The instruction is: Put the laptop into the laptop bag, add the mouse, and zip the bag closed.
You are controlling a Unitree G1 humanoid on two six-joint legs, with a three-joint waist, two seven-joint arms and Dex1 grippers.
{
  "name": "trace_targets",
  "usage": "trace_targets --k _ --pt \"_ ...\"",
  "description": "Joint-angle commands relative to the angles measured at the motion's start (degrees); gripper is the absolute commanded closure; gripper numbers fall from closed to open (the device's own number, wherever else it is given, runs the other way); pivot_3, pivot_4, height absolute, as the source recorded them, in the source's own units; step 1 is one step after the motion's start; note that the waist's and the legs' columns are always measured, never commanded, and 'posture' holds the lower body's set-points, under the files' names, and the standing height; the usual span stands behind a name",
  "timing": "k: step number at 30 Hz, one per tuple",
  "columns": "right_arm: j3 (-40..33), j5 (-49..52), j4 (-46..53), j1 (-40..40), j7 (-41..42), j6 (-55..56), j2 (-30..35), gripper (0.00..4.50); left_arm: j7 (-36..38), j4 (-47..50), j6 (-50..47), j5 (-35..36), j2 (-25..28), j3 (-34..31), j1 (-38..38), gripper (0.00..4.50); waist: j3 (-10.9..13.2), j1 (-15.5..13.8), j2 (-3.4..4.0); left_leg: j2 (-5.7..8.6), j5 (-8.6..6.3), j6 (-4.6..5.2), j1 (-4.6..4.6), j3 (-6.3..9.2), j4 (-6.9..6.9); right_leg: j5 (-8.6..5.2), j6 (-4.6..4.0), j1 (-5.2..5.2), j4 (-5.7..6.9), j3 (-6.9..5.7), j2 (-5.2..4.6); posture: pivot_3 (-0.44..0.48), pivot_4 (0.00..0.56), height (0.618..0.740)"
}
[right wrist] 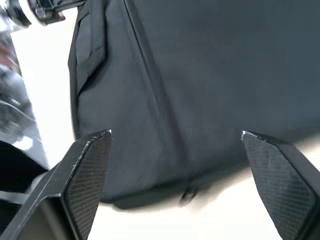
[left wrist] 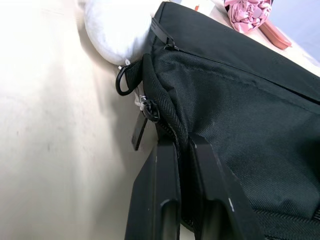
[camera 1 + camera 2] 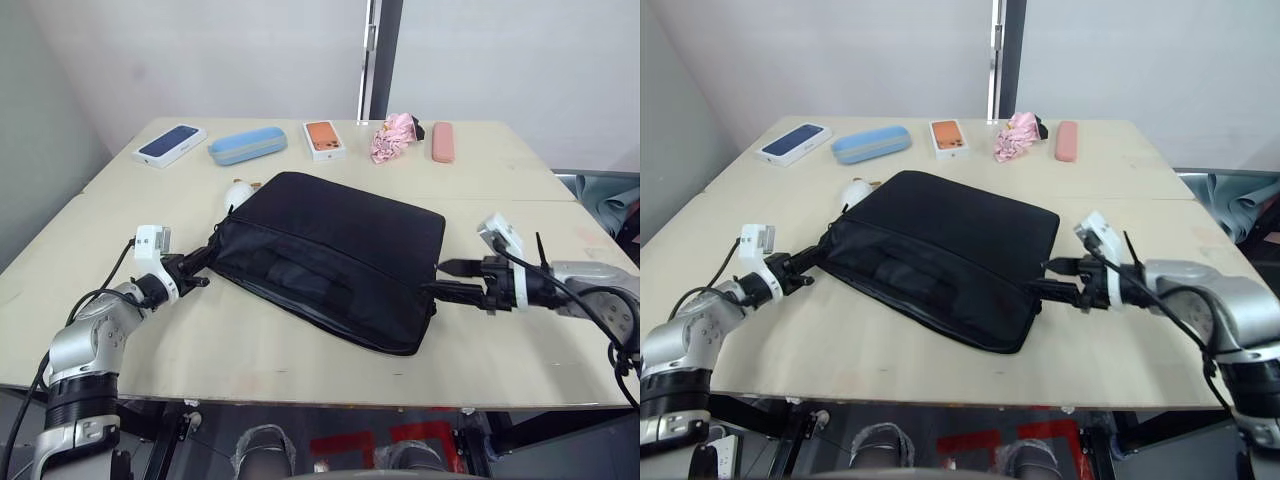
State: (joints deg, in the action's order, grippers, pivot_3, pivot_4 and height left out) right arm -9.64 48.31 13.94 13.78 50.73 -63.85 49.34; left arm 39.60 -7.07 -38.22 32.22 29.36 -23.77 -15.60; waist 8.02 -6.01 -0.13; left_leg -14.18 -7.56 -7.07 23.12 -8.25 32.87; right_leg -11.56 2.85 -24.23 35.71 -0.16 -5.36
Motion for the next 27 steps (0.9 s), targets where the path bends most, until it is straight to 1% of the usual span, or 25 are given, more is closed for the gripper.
trace_targets --k 1,5,10,13,15,16,17,19,20,22,23,24,25,26,27 --pt "-2.96 3.29 -0.16 -3.59 -1.87 -6.1 0.04 0.14 -1.56 5.4 -1.17 2.79 -0.4 -0.76 0.39 4.43 0.0 -0.04 0.0 0.0 0.0 0.0 0.0 0.01 0.0 0.0 0.0 0.0 0.0 0.0 0.0 0.0 0.15 0.74" --pt "-2.42 3.62 0.43 -6.06 -3.69 -7.95 -1.92 0.14 -2.74 6.82 -1.71 3.49 -0.96 -0.34 0.96 4.43 0.0 -0.03 0.0 0.0 0.0 0.0 0.03 -0.01 -0.01 0.0 0.01 0.0 -0.06 0.0 0.0 0.0 0.15 0.74" --pt "-2.66 4.08 0.59 -5.41 -7.01 -8.5 -5.87 0.14 -3.7 7.41 -2.11 4.06 -1.3 0.01 0.52 4.43 -0.02 0.06 -0.03 0.0 0.0 0.0 0.0 -0.02 -0.01 -0.01 0.02 0.0 -0.04 0.02 0.01 0.0 0.15 0.74" --pt "-4.66 6.83 0.85 -5.38 -9.21 -10.44 -8.89 0.14 -3.82 7.78 -2.87 4.54 -1.21 -0.05 0.14 4.43 -0.03 0.02 -0.04 0.01 0.0 0.0 0.0 -0.01 0.01 0.0 0.02 0.02 -0.04 0.01 0.0 0.0 0.15 0.74" --pt "-6.14 7.91 0.51 -5.0 -11.0 -11.78 -10.41 0.75 -3.92 7.76 -3.16 4.74 -0.99 -0.25 -0.06 4.5 -0.02 -0.03 -0.03 0.01 0.0 0.0 0.01 -0.01 0.0 -0.01 0.03 0.01 -0.04 0.01 0.0 0.0 0.15 0.74" --pt "-7.06 8.65 -0.03 -4.74 -11.78 -12.54 -11.16 0.96 -3.96 7.72 -3.23 4.85 -0.82 -0.28 -0.11 4.5 -0.02 -0.05 -0.03 0.01 0.0 0.0 0.01 0.0 0.0 -0.01 0.03 0.01 -0.05 0.0 0.0 0.0 0.15 0.74" --pt "-7.79 9.22 -0.48 -4.51 -12.55 -13.07 -11.76 1.43 -3.94 7.66 -3.29 4.94 -0.6 -0.23 -0.19 4.5 -0.02 -0.04 -0.03 0.01 0.0 0.0 0.02 -0.01 0.0 -0.01 0.03 0.0 -0.06 0.0 0.0 0.0 0.15 0.74" --pt "-8.08 9.08 -0.72 -4.38 -13.4 -13.13 -12.19 2.11 -3.93 7.58 -3.37 4.99 -0.36 -0.1 -0.33 4.5 -0.02 -0.06 -0.03 0.02 0.0 -0.01 0.03 -0.01 0.0 -0.01 0.03 0.0 -0.07 0.0 0.0 0.0 0.15 0.74" --pt "-7.71 8.55 -0.57 -4.5 -13.46 -12.66 -12.05 2.35 -3.96 7.54 -3.41 4.99 -0.3 0.03 -0.44 4.5 -0.02 -0.06 -0.03 0.02 0.0 -0.01 0.03 0.0 0.0 -0.01 0.03 0.01 -0.07 0.0 0.0 0.0 0.15 0.74" --pt "-7.69 8.42 -0.66 -4.59 -13.95 -12.48 -12.22 3.05 -4.05 7.47 -3.47 5.02 -0.23 0.23 -0.67 4.5 -0.02 -0.05 -0.03 0.02 0.0 -0.01 0.03 0.0 0.0 -0.01 0.03 0.0 -0.06 -0.01 0.0 0.0 0.15 0.74" --pt "-8.22 9.0 -0.9 -4.58 -14.36 -12.8 -12.61 3.52 -4.19 7.39 -3.51 5.08 -0.25 0.22 -0.81 4.5 -0.02 -0.05 -0.03 0.01 0.0 -0.01 0.02 0.0 -0.01 -0.01 0.03 0.01 -0.06 -0.01 0.0 0.0 0.15 0.74" --pt "-8.54 9.35 -0.94 -4.65 -14.52 -12.89 -12.79 3.67 -4.28 7.35 -3.57 5.16 -0.26 0.12 -0.87 4.5 -0.02 -0.06 -0.03 0.01 0.0 -0.02 0.02 0.01 0.0 -0.01 0.04 0.01 -0.06 -0.01 0.0 0.0 0.15 0.74" --pt "-8.74 9.42 -1.04 -4.77 -14.56 -12.75 -12.77 4.19 -4.32 7.43 -3.69 5.23 -0.27 0.1 -0.8 4.5 -0.02 -0.05 -0.03 0.02 0.0 -0.02 0.02 0.0 0.0 0.0 0.04 0.02 -0.05 0.0 0.0 0.0 0.15 0.74" --pt "-8.98 9.57 -1.21 -4.86 -14.55 -12.71 -12.75 4.42 -4.26 7.69 -3.98 5.36 -0.27 0.15 -0.54 4.5 -0.02 -0.03 -0.03 0.02 0.0 -0.02 0.01 0.0 0.0 0.0 0.04 0.02 -0.05 0.0 0.0 0.0 0.15 0.74" --pt "-9.25 9.75 -1.42 -4.87 -14.47 -12.72 -12.76 4.47 -4.17 8.03 -4.32 5.49 -0.24 0.27 -0.17 4.5 -0.02 -0.03 -0.03 0.02 0.0 -0.02 0.01 -0.01 0.0 0.0 0.05 0.02 -0.06 0.01 0.0 0.0 0.15 0.74"
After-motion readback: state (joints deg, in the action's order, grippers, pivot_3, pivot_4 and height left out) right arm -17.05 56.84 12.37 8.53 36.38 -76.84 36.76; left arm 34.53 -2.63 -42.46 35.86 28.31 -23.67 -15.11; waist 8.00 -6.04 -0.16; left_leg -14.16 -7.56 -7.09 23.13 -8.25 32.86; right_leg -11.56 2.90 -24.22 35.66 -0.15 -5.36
